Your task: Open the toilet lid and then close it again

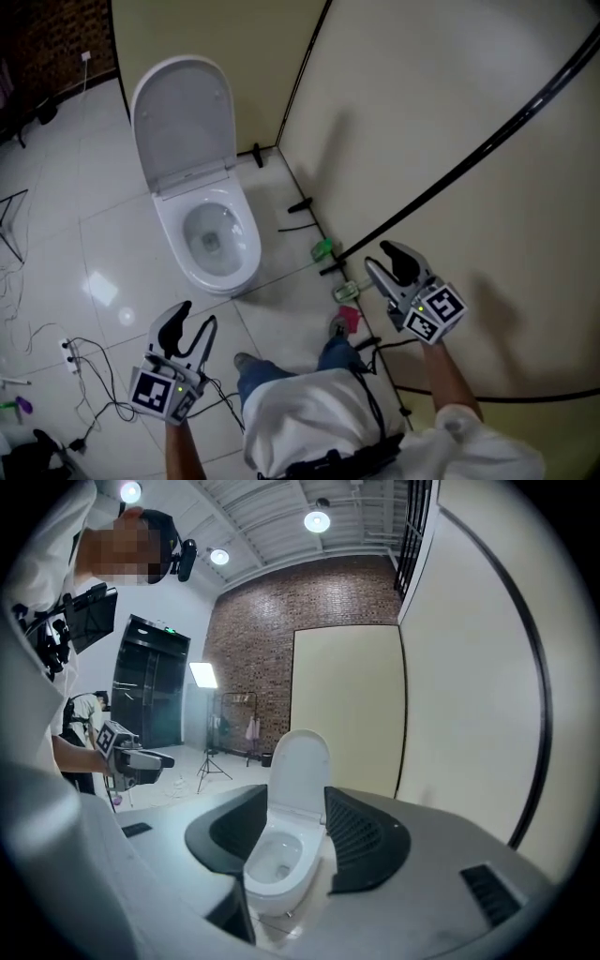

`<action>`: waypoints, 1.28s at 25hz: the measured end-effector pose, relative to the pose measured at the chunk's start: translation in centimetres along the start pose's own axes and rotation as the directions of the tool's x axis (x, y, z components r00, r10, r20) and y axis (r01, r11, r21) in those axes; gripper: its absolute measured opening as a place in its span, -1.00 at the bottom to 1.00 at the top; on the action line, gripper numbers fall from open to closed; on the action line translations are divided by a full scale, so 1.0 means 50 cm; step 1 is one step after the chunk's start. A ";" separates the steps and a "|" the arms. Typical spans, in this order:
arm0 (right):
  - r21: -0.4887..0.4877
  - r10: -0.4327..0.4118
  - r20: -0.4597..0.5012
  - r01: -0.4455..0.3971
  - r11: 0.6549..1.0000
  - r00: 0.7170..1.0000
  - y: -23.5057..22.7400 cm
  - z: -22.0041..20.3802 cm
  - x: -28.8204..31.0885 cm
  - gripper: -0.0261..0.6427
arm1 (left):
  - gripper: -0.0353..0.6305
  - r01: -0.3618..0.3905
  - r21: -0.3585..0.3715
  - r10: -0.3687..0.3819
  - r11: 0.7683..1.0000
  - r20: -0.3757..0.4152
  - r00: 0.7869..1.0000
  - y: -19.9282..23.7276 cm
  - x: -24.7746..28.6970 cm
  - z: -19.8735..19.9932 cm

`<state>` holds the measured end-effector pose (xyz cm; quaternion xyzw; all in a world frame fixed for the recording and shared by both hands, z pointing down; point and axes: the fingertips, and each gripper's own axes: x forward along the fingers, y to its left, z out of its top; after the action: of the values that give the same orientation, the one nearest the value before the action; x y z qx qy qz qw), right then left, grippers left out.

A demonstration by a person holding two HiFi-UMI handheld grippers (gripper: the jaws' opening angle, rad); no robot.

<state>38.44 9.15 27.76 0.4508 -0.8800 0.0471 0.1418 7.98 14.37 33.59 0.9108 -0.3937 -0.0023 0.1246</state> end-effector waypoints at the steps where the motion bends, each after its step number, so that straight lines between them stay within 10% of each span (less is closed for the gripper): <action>1: -0.007 0.024 0.007 -0.024 1.000 1.000 0.003 0.013 0.010 -0.35 | -0.32 -0.007 0.005 0.007 1.000 0.008 1.000 0.000 0.003 0.011; 8: -0.074 0.229 0.038 -0.226 0.971 0.973 0.003 0.072 0.129 -0.35 | -0.32 -0.098 0.045 0.096 0.994 0.036 0.995 0.004 0.054 0.082; 15: -0.204 0.473 0.018 -0.460 0.864 0.881 -0.039 0.120 0.283 -0.35 | -0.32 -0.221 0.086 0.219 0.971 0.036 0.975 0.001 0.160 0.131; 24: -0.434 0.690 -0.083 -0.649 0.624 0.719 -0.217 0.178 0.447 -0.35 | -0.32 -0.483 0.013 0.481 0.876 0.066 0.874 0.046 0.364 0.197; 32: -0.418 0.762 -0.040 -0.703 0.575 0.646 -0.310 0.189 0.521 -0.35 | -0.32 -0.578 0.033 0.577 0.815 0.046 0.816 0.035 0.484 0.232</action>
<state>34.56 -22.30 25.67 0.0088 -0.9848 -0.1106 0.1337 22.23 -6.77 25.01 0.7510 -0.6532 0.0290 0.0923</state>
